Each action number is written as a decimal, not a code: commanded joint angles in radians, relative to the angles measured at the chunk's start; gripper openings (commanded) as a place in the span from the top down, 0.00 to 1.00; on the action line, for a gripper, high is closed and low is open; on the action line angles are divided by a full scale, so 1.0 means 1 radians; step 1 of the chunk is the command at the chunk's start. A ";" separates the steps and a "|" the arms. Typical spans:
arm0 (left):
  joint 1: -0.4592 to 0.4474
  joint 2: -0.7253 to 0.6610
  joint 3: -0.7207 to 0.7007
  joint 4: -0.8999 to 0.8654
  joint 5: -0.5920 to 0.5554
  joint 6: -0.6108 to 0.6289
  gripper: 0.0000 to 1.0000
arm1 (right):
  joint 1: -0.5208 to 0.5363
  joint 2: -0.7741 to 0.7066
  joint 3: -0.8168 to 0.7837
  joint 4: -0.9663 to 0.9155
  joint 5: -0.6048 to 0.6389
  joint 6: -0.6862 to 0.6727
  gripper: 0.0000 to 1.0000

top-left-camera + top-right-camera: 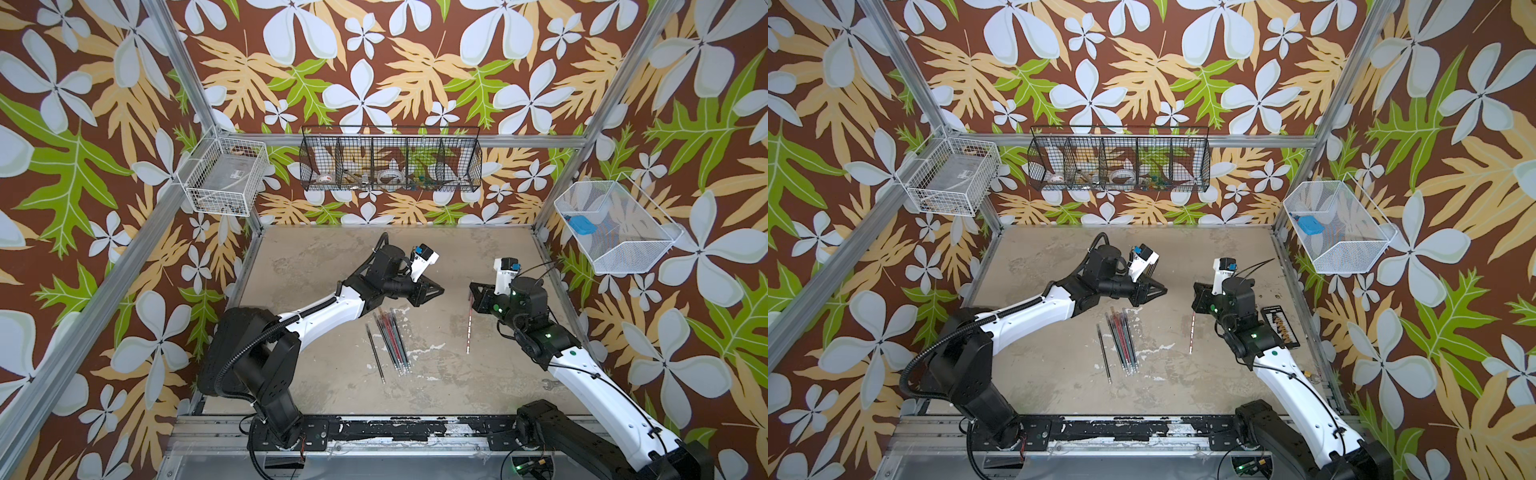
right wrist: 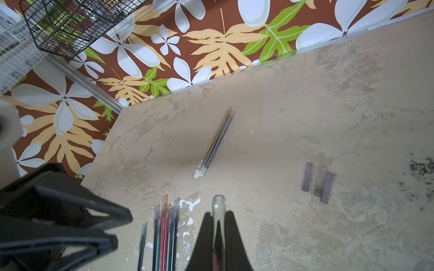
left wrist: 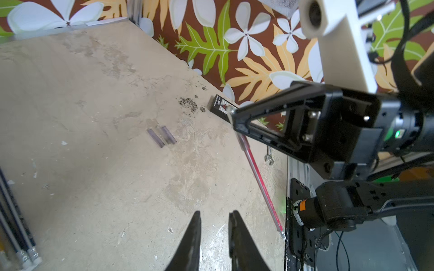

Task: Remove the protective cover of the pencils
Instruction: Pick up the pencil from the center of the board.

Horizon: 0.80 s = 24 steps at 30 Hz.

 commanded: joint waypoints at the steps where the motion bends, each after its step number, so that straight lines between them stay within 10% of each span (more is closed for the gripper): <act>1: -0.030 0.009 0.001 0.016 -0.027 0.042 0.75 | 0.002 0.002 0.025 -0.031 0.044 -0.047 1.00; 24: -0.123 0.044 0.006 0.082 0.077 -0.083 0.66 | 0.002 -0.140 -0.061 0.225 0.091 0.168 1.00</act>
